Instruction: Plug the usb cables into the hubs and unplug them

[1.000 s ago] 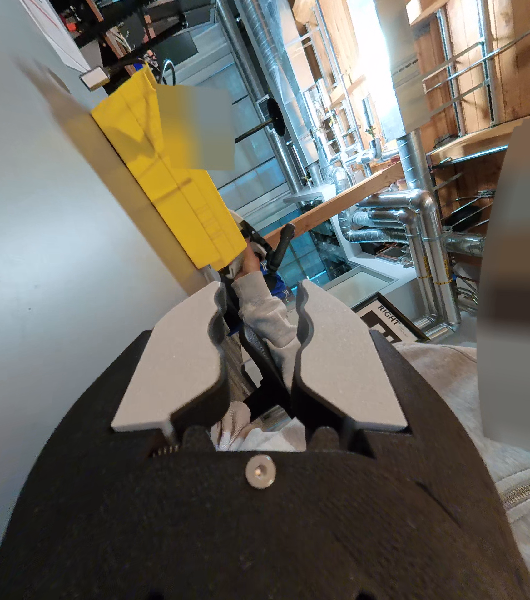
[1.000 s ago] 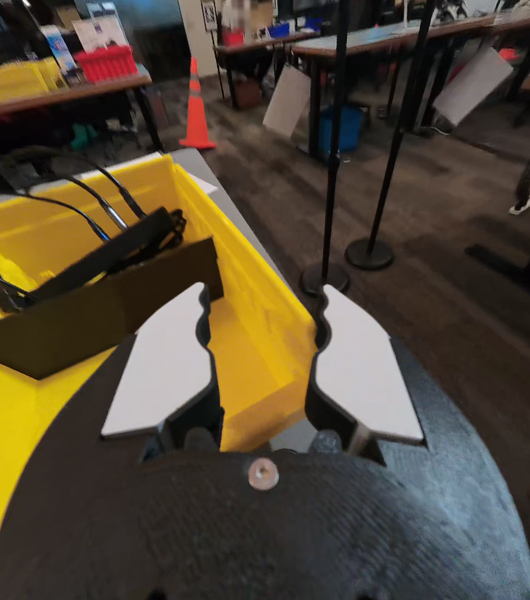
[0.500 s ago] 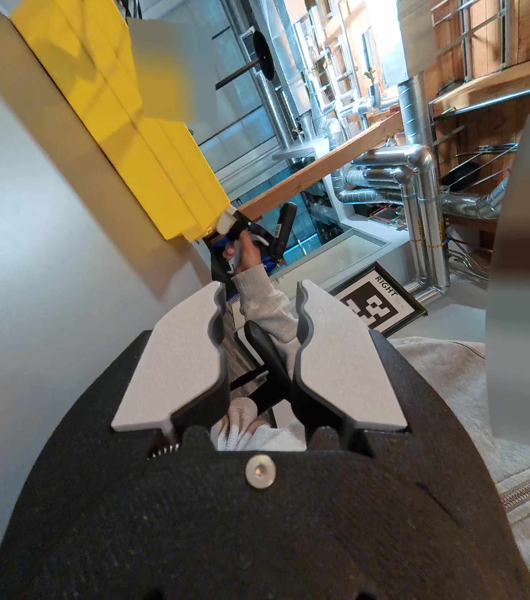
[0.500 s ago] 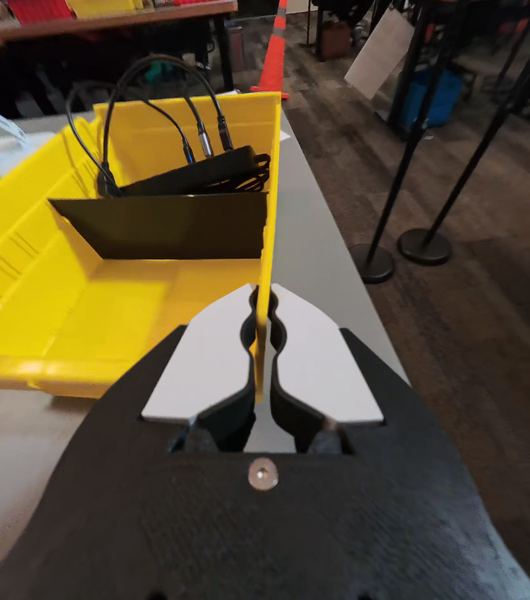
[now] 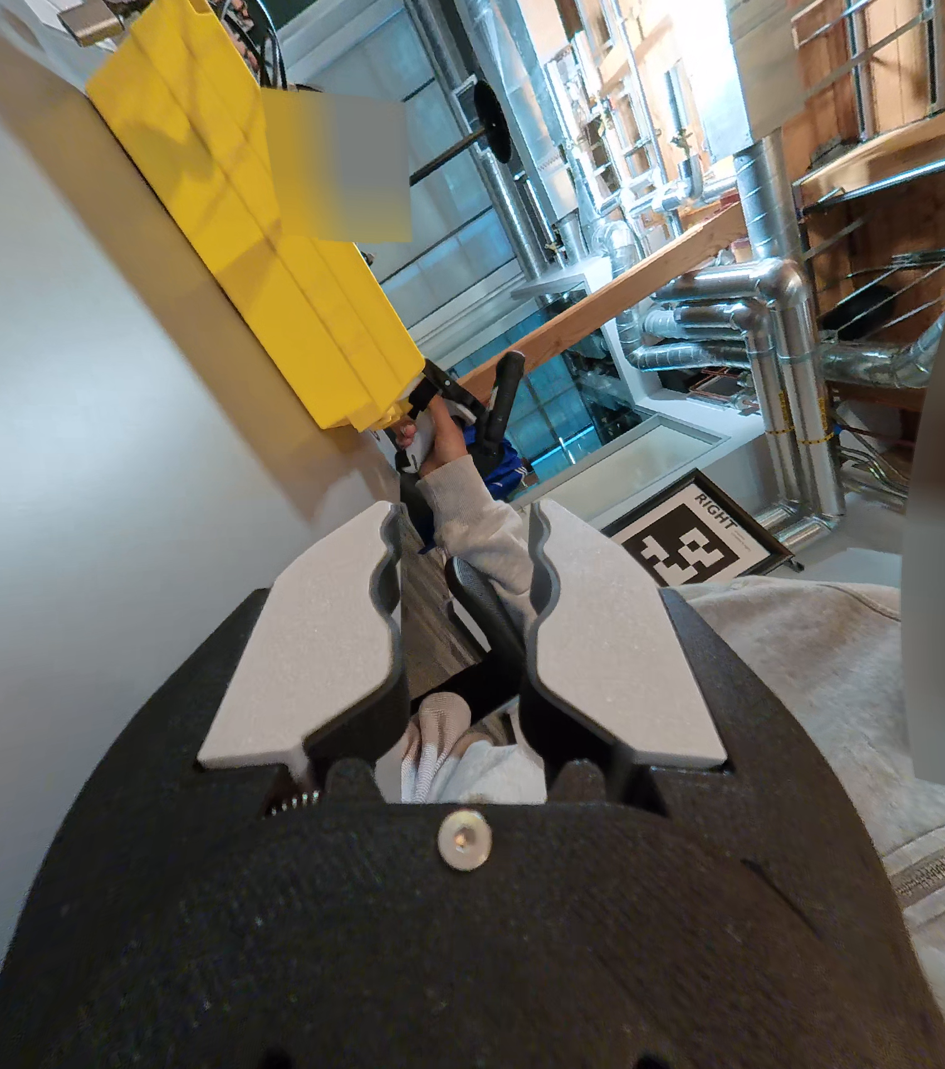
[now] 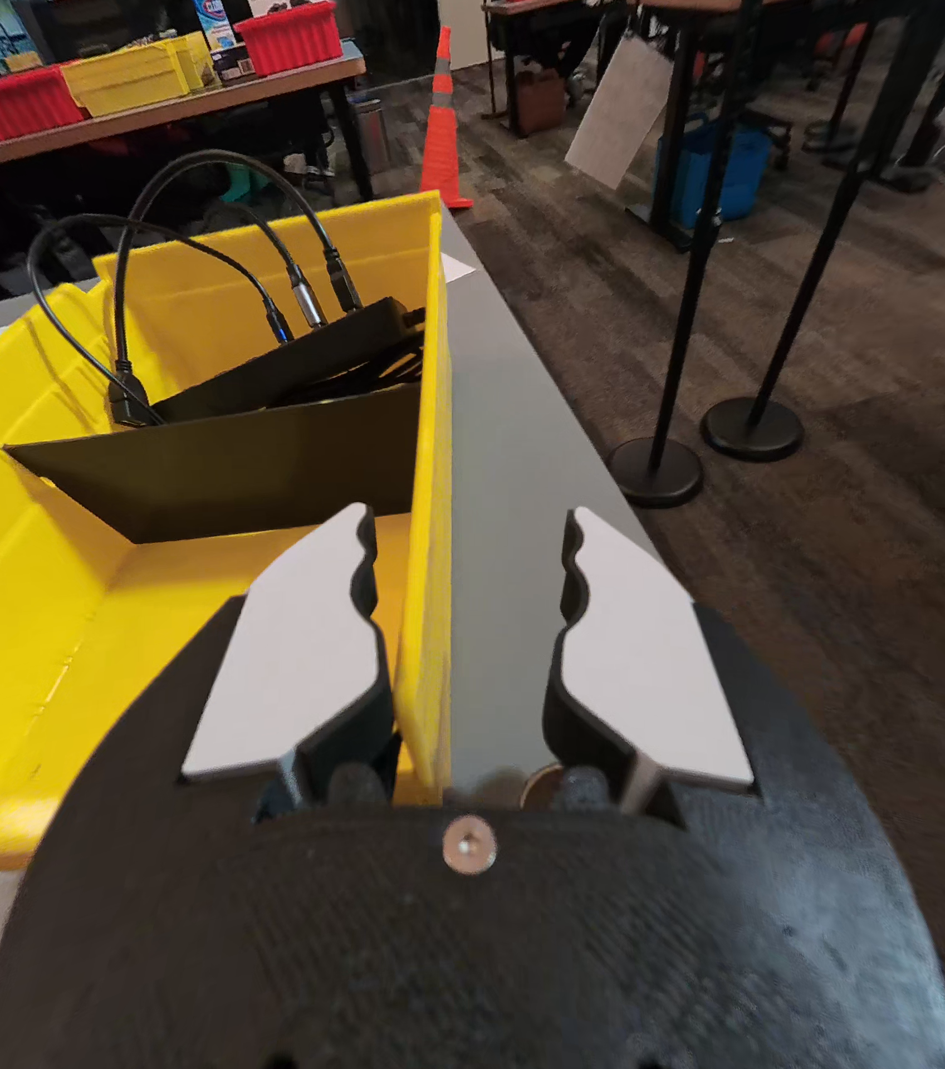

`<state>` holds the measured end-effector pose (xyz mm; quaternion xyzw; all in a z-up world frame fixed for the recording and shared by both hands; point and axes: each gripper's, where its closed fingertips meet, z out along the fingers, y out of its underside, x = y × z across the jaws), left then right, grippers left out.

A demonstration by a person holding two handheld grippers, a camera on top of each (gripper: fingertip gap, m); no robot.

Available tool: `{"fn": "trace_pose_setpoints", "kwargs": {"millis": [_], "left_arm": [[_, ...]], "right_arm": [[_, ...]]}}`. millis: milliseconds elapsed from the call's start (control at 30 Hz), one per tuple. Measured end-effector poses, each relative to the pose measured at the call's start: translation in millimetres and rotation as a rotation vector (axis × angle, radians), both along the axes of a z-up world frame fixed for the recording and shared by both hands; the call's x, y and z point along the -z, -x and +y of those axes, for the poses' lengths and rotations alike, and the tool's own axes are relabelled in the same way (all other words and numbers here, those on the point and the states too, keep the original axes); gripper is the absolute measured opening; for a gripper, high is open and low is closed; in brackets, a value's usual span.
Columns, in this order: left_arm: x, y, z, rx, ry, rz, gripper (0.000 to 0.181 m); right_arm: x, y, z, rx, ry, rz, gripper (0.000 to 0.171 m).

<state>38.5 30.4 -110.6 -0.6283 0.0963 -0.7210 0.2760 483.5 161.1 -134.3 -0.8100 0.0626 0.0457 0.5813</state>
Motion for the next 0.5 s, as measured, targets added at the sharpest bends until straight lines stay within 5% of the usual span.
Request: {"fn": "trace_pose_setpoints", "kwargs": {"millis": [200, 267, 400, 500], "left_arm": [[1, 19, -4, -0.06, 0.007, -0.003, 0.042], [1, 25, -4, -0.081, 0.013, -0.011, 0.042], [0, 32, -4, -0.108, 0.017, -0.018, 0.042], [-1, 34, -4, -0.124, 0.006, -0.01, 0.042]], "right_arm": [[8, 24, 21, -0.178, 0.037, 0.111, 0.051], [9, 33, 26, -0.206, 0.051, 0.082, 0.031], [11, 32, 34, -0.11, 0.1, -0.222, 0.007], [11, 39, 37, -0.11, 0.089, -0.11, 0.005]]}}
